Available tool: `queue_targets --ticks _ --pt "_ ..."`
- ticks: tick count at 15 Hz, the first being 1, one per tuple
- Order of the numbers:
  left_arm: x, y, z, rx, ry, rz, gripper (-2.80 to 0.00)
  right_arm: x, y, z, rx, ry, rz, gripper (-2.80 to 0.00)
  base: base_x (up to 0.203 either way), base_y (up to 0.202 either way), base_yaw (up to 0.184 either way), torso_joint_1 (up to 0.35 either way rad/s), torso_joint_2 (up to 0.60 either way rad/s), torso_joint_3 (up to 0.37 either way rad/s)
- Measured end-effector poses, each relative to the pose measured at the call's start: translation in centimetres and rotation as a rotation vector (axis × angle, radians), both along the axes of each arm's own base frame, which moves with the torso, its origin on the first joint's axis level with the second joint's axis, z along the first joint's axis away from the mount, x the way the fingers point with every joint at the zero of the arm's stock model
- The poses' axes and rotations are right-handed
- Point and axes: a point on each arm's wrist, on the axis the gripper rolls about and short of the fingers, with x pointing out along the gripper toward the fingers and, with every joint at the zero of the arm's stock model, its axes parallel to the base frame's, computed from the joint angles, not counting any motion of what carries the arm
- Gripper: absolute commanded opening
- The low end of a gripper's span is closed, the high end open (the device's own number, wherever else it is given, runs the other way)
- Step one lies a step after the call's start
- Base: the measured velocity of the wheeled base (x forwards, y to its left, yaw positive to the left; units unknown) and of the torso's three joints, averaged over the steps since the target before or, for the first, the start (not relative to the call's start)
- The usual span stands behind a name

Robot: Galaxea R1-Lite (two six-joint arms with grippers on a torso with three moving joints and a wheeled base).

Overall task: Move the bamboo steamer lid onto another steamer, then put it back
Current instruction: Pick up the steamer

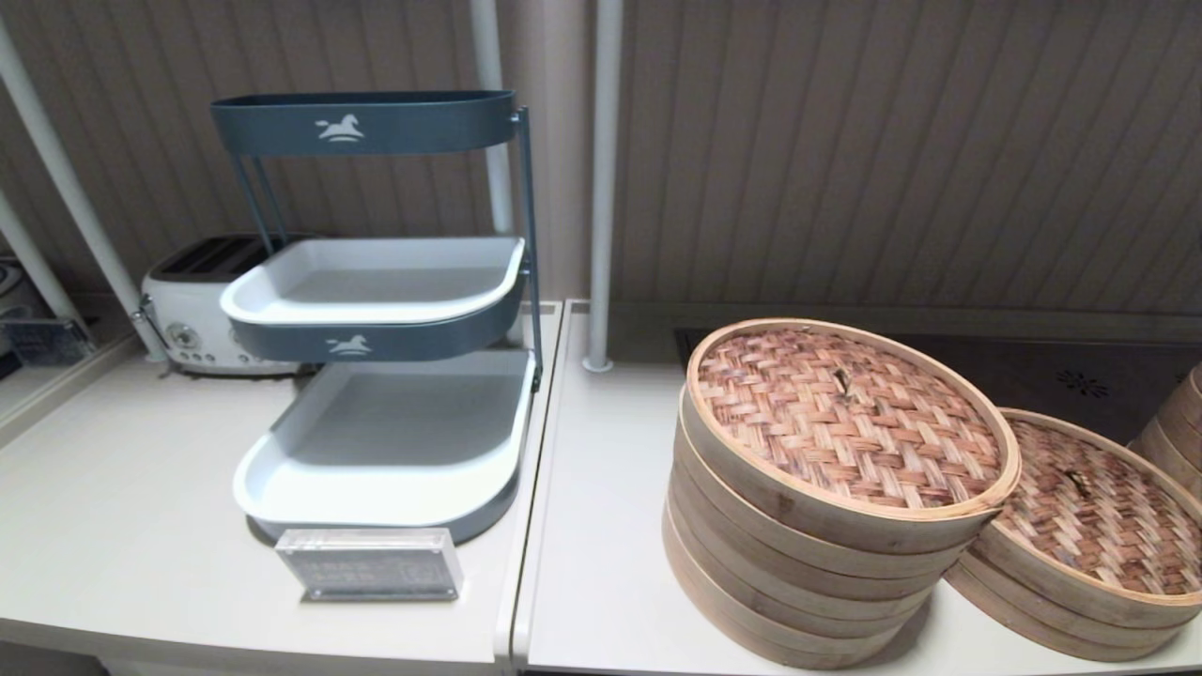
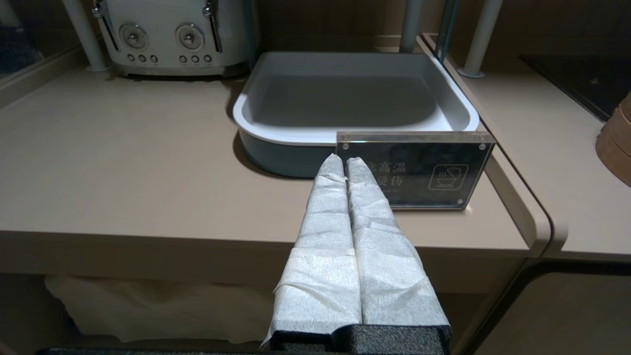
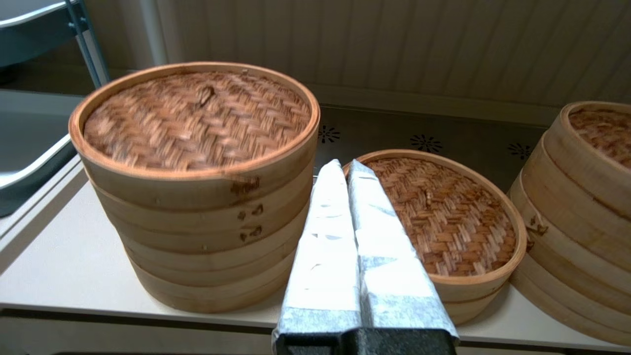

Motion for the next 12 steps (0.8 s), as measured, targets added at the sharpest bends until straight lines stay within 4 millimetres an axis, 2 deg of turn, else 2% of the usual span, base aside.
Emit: queue_targets --ticks 3,6,9,12 --pt "0.0 0.0 0.0 0.000 0.000 0.000 -2.80 2.6 -0.1 5.5 0.044 0.065 -0.028 -2.80 0.000 0.000 0.000 0.000 0.00 0.000" --pt "0.0 0.0 0.0 0.000 0.000 0.000 -2.80 6.7 -0.4 9.2 0.079 0.200 -0.086 -2.80 0.000 0.000 0.000 0.000 0.00 0.000" --pt "0.0 0.0 0.0 0.000 0.000 0.000 -2.80 11.4 -1.7 11.2 0.085 0.340 -0.216 -2.80 0.000 0.000 0.000 0.000 0.00 0.000" --pt "0.0 0.0 0.0 0.000 0.000 0.000 -2.80 15.7 -4.5 11.2 0.112 0.518 -0.313 -2.80 0.000 0.000 0.000 0.000 0.00 0.000"
